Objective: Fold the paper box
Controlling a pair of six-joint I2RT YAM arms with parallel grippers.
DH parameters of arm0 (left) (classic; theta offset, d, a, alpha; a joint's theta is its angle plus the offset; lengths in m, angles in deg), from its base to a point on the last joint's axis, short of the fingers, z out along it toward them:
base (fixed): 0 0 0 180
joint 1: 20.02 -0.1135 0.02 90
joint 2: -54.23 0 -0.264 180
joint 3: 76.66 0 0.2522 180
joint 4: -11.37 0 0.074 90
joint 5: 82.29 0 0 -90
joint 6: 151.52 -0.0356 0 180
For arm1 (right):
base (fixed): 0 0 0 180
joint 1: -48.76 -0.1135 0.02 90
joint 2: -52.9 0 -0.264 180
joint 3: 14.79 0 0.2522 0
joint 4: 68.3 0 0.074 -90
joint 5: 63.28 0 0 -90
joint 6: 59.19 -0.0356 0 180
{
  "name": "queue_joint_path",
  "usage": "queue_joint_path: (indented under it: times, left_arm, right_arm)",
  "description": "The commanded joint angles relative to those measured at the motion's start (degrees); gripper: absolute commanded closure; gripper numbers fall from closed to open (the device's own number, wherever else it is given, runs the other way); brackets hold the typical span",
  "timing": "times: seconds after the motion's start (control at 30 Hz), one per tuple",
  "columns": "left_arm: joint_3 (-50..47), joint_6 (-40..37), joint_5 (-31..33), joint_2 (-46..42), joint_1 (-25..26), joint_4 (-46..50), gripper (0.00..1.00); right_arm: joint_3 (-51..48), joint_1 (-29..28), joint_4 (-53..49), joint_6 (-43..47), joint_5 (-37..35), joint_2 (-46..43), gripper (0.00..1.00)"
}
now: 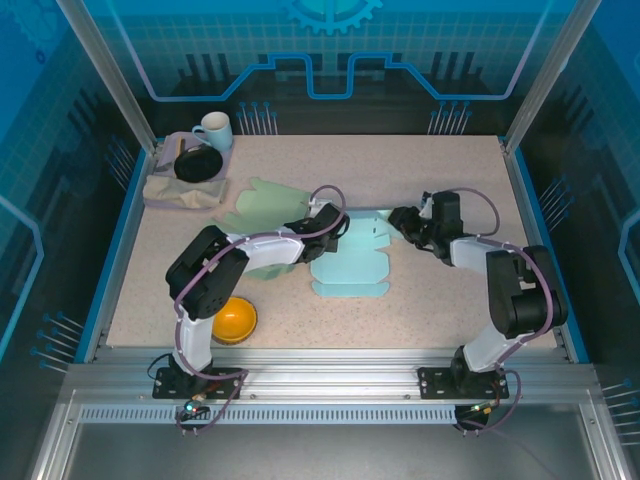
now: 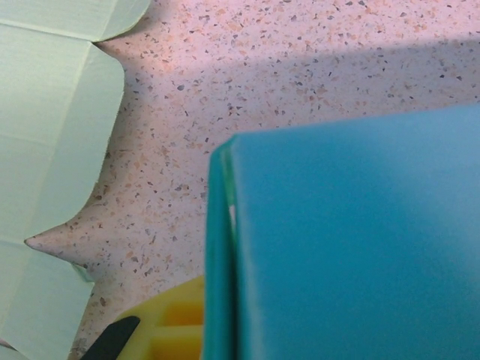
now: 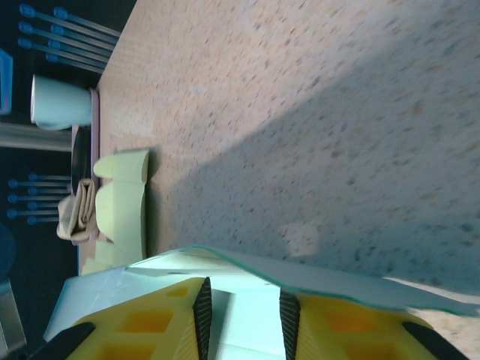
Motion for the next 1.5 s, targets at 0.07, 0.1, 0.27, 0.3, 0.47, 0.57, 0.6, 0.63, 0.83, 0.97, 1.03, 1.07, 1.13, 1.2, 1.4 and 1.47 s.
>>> queue_joint_path:
  times: [0.07, 0.1, 0.27, 0.3, 0.47, 0.57, 0.6, 0.63, 0.83, 0.97, 1.03, 1.07, 1.13, 1.2, 1.4, 1.47]
  left_arm:
    - [1.9, 0.4, -1.9, 1.1, 0.4, 1.6, 1.00]
    - [1.9, 0.5, -2.1, 1.2, 0.5, 1.5, 1.00]
    - [1.8, 1.4, -2.8, 1.2, 0.4, 1.2, 1.00]
    - [1.8, 1.4, -2.9, 1.2, 0.5, 1.1, 1.00]
    - [2.2, 3.0, -0.7, 1.3, 0.4, 3.0, 1.00]
    - [2.2, 4.8, 0.5, 1.2, 0.1, 4.3, 1.00]
    - [2.1, 5.2, 0.5, 1.1, -0.2, 4.4, 1.00]
    - [1.9, 5.6, 0.5, 1.2, -0.2, 4.4, 1.00]
    - [1.6, 6.3, -0.8, 1.4, -0.3, 4.2, 1.00]
    - [2.4, 6.3, -1.2, 1.6, -0.4, 4.8, 1.00]
    - [2.4, 6.2, -1.4, 1.6, -0.3, 4.9, 1.00]
    - [2.6, 6.1, -1.5, 1.6, -0.3, 4.9, 1.00]
    - [2.6, 6.1, -1.7, 1.6, -0.4, 4.9, 1.00]
    - [2.8, 6.2, -1.8, 1.6, -0.3, 4.9, 1.00]
    - [2.8, 6.8, -2.3, 2.0, -0.3, 5.0, 1.00]
    - [2.7, 7.1, -2.3, 2.2, -0.4, 5.1, 1.00]
  right_arm:
    - [4.4, -4.5, -2.7, 3.0, -0.8, 0.9, 0.67]
    - [4.7, -5.1, -2.7, 2.9, -0.8, 1.4, 0.67]
    - [6.0, -8.1, -1.0, 0.9, -0.6, 4.0, 0.67]
    - [5.8, -8.3, -0.2, 0.2, -0.4, 4.2, 0.67]
    - [3.7, -7.8, 1.5, -2.8, -0.5, 4.0, 0.67]
    - [2.0, -6.3, -0.9, -1.8, -2.1, 2.6, 0.68]
    - [1.6, -5.6, -2.0, -1.2, -2.4, 2.5, 0.68]
    - [1.0, -4.7, -2.5, -0.3, -2.7, 2.5, 0.68]
    - [0.2, -2.5, -3.5, 4.7, -1.7, 3.5, 0.64]
    - [1.5, -2.6, -6.0, 7.5, -3.3, 4.3, 0.59]
    - [2.0, -2.8, -6.6, 8.2, -3.8, 4.7, 0.57]
    - [2.2, -2.9, -7.0, 8.5, -3.9, 5.1, 0.57]
    - [2.4, -3.4, -6.9, 9.1, -3.7, 5.6, 0.57]
    - [2.1, -3.7, -4.6, 9.2, -2.1, 5.9, 0.59]
    - [0.7, -5.2, 1.3, 8.5, 1.0, 3.6, 0.64]
    - [1.2, -6.2, 0.2, 9.3, 0.7, 3.0, 0.64]
